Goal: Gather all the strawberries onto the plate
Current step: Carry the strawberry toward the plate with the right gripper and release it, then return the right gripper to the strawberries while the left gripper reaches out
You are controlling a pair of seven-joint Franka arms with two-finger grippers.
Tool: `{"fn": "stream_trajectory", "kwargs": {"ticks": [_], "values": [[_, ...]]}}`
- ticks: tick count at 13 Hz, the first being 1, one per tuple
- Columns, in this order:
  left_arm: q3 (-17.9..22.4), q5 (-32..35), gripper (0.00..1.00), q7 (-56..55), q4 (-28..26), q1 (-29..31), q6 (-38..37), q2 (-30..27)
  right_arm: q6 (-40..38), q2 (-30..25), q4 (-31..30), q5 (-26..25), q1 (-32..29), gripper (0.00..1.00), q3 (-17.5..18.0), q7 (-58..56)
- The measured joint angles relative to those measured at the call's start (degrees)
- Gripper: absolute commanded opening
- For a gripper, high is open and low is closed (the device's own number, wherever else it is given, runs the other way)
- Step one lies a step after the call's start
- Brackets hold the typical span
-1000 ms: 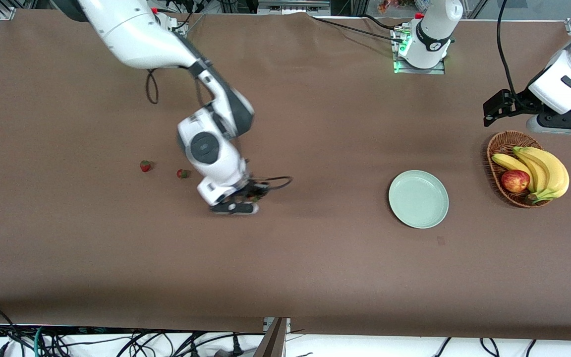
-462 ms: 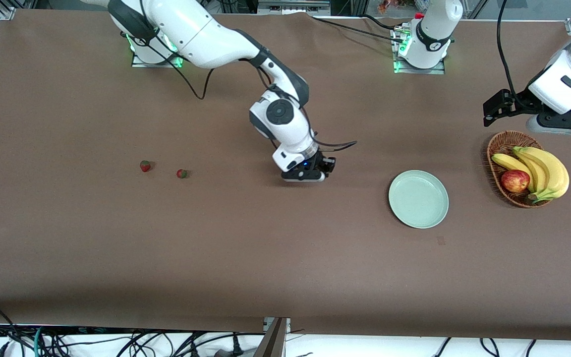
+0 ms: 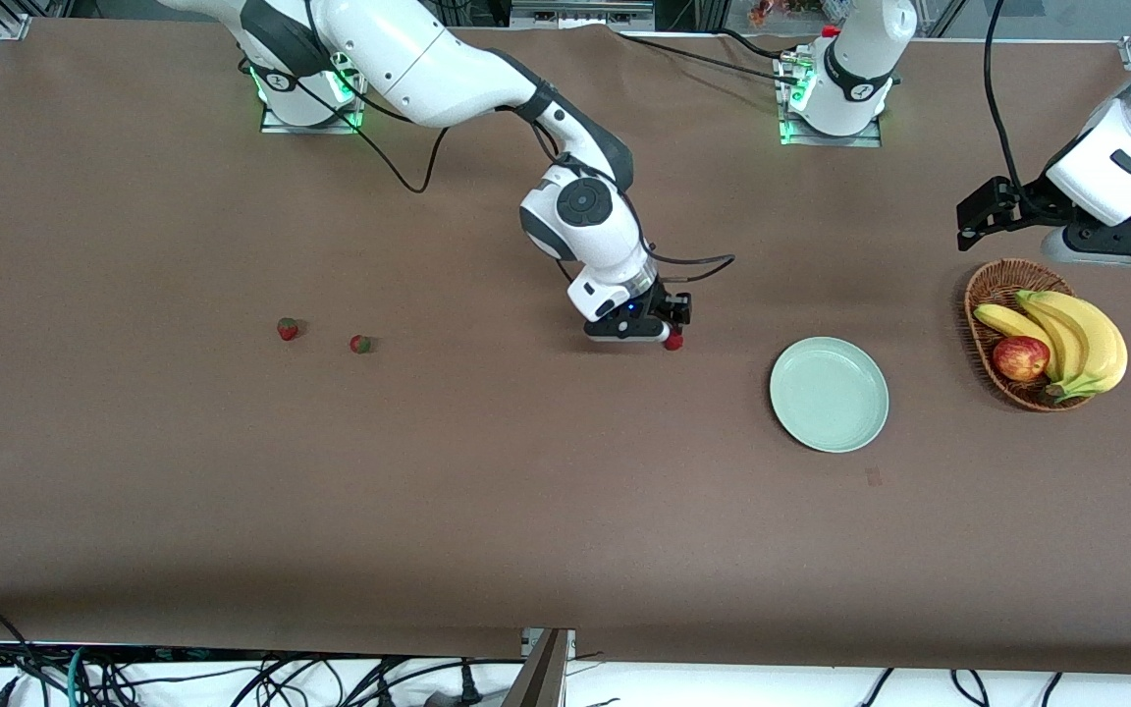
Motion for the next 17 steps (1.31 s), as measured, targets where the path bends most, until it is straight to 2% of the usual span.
{"fn": "stream_trajectory", "kwargs": {"ticks": [3, 7, 9, 12, 14, 17], "values": [[-0.02, 0.00, 1.00, 0.00, 0.01, -0.01, -1.49, 0.00, -5.51, -2.48, 1.84, -0.03, -3.83, 1.00, -1.75, -1.69], [-0.09, -0.02, 1.00, 0.05, 0.06, -0.20, -1.67, 0.00, -26.28, -9.57, 2.13, 0.02, -14.24, 1.00, -1.74, -17.70], [-0.16, -0.23, 1.00, 0.05, 0.15, -0.25, -2.20, 0.00, -34.27, -11.66, 2.10, 0.02, -18.98, 1.00, -1.79, -25.00], [-0.36, -4.18, 1.00, 0.12, 0.14, -0.56, -3.31, 0.59, -46.56, -13.25, 2.08, -0.04, -26.08, 1.00, -1.91, -35.45], [-1.54, -4.55, 1.00, 0.13, 0.03, -1.25, -4.55, 3.71, -51.95, -13.51, 1.81, -0.05, -30.08, 1.00, -1.96, -41.60], [-2.03, -4.56, 1.00, 0.12, -0.57, -4.25, -2.58, 13.95, -51.93, -14.61, -2.81, -0.05, -33.12, 1.00, -2.02, -44.78]]}}
